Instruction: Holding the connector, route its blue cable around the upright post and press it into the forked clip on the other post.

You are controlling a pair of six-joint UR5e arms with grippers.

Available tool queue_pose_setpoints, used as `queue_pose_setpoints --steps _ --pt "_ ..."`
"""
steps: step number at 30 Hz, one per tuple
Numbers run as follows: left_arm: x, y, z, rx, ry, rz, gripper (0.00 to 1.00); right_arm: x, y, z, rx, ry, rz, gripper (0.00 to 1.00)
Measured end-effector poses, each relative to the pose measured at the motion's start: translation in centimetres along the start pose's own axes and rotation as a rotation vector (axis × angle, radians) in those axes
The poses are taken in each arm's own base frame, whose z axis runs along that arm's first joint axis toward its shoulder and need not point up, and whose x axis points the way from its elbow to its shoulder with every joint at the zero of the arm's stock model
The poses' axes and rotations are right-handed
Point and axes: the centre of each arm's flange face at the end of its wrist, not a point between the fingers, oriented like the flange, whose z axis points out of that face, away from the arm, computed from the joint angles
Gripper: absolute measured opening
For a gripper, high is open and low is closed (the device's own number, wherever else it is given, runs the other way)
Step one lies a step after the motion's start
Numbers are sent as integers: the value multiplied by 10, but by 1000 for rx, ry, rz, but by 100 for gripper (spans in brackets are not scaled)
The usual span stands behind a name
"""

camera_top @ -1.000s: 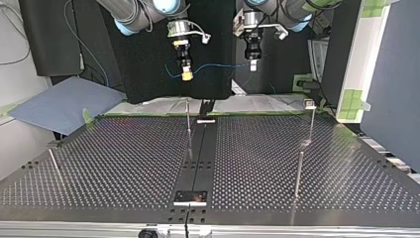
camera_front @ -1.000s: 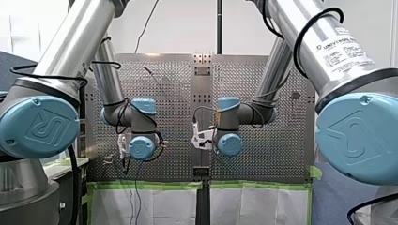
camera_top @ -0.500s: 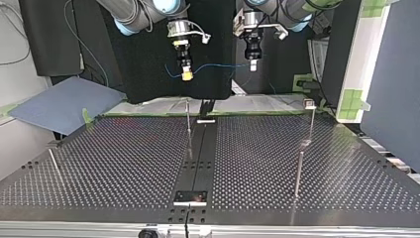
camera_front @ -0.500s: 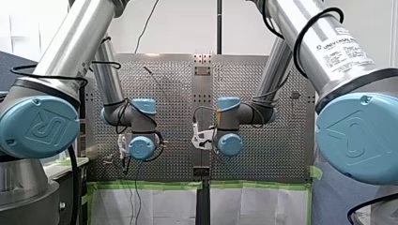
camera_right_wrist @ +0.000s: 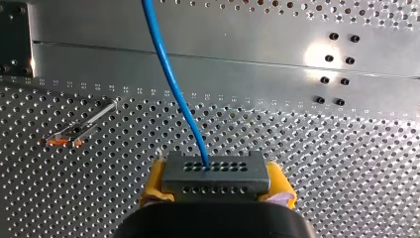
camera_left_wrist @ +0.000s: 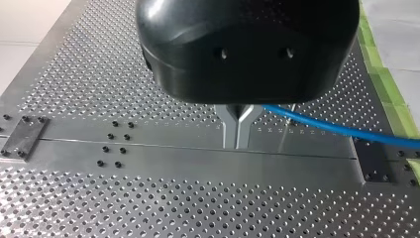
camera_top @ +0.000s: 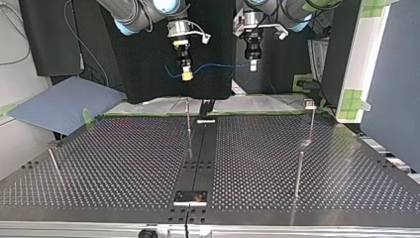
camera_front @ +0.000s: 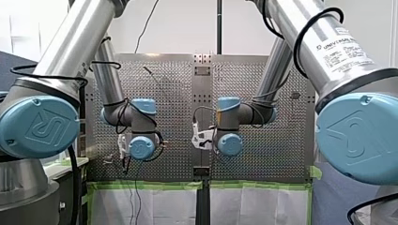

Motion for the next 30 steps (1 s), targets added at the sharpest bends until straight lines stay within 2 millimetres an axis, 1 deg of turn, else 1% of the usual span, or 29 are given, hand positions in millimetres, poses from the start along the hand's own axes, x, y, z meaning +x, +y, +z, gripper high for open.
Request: queue_pose_setpoints --steps 4,5,6,13,14,22,30 --pt "0 0 0 0 0 0 0 0 0 0 0 0 0 0" --pt "0 0 0 0 0 0 8 0 0 0 0 0 0 0" --pt "0 0 0 0 0 0 19 0 0 0 0 0 0 0" --pt "0 0 0 0 0 0 19 0 0 0 0 0 0 0" --pt "0 0 0 0 0 0 15 0 0 0 0 0 0 0" --pt "0 0 0 1 0 1 15 0 0 0 0 0 0 0" --pt "17 0 0 9 3 7 15 0 0 0 0 1 0 0"
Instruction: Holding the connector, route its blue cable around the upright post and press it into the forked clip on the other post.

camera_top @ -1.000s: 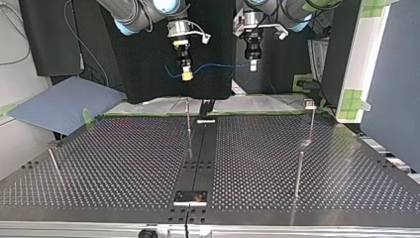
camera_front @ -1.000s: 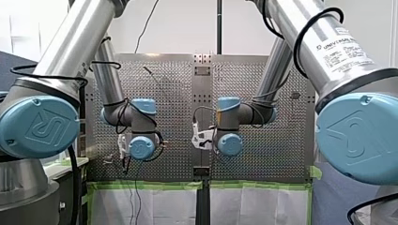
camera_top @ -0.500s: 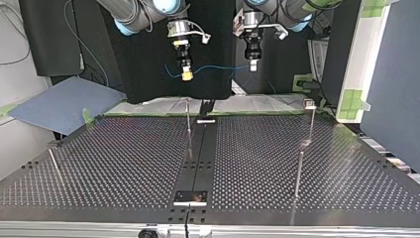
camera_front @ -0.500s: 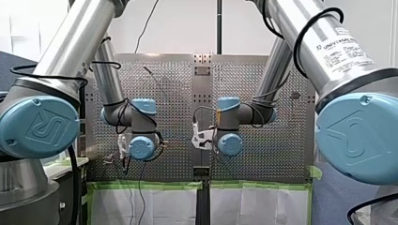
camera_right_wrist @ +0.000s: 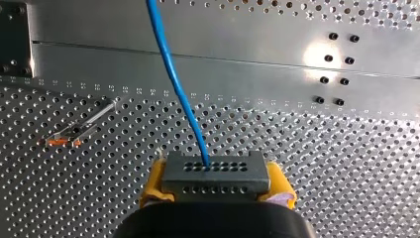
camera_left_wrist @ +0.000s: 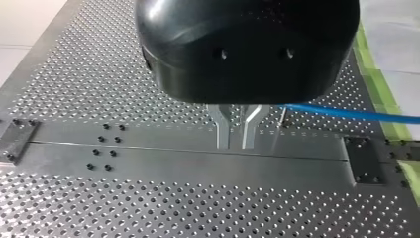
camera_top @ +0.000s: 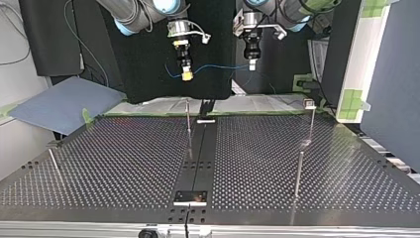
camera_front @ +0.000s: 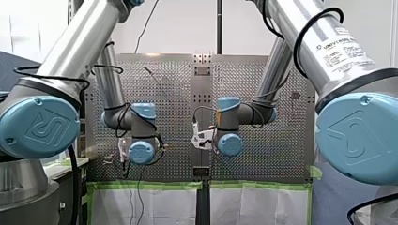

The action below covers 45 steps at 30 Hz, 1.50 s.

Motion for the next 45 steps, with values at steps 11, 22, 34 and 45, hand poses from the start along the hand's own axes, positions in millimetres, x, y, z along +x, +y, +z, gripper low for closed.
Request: queue_pose_setpoints --steps 11,22,34,45 --pt "4 0 0 0 3 2 15 0 0 0 0 0 0 0" --pt "4 0 0 0 3 2 15 -8 -16 0 26 -25 21 0" --pt "4 0 0 0 3 2 15 -40 -39 20 52 -72 46 0" --pt "8 4 -2 -6 6 -10 17 -81 -41 13 56 -136 28 0"
